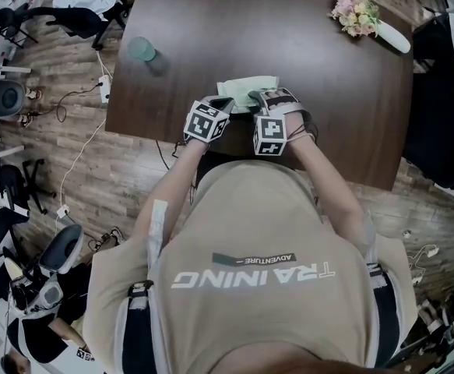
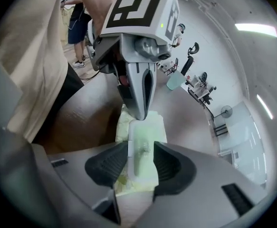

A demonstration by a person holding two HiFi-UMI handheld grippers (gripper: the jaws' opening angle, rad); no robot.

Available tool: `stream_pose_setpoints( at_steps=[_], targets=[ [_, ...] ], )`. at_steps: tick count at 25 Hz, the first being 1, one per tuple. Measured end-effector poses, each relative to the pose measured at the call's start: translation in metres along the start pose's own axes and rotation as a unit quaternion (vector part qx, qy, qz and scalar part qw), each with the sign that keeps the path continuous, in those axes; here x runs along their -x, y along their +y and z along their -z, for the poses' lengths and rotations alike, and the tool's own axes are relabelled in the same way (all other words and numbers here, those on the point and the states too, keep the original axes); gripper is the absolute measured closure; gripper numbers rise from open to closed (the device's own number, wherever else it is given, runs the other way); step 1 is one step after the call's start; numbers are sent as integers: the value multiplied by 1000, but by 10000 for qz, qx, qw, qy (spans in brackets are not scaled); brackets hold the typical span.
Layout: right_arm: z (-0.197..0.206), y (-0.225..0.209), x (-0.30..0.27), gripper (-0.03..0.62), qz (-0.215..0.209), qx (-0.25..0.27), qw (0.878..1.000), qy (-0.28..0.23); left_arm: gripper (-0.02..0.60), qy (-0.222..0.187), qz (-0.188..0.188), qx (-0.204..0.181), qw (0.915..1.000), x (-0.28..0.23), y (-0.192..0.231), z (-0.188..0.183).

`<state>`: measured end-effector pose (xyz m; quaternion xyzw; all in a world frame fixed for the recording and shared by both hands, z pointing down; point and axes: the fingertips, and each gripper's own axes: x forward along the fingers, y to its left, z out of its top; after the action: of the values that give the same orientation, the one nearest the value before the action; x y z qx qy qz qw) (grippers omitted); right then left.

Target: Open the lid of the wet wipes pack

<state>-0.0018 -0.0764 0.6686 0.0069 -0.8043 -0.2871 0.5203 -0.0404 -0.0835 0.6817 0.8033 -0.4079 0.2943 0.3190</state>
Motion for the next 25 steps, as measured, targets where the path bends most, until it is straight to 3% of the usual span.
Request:
stream_pose_setpoints(
  at_steps=[4,9,18,25],
  targets=[
    [-1,6,0,477,-21,100,9999,62,572,-8,21,31,10000,1,-2,0],
    [3,8,-5,491,42,-485,9988,77,572,-36,11,-8,10000,2,-2,-1],
    [4,1,-3,497,-773,-1032,9917,-39,572,-29,76,-60,9999,0,0,-2],
    [1,-7,5,511,-999,-1273,9868,-106,572,-87,57,-61,9999,1,2,-4]
  ],
)
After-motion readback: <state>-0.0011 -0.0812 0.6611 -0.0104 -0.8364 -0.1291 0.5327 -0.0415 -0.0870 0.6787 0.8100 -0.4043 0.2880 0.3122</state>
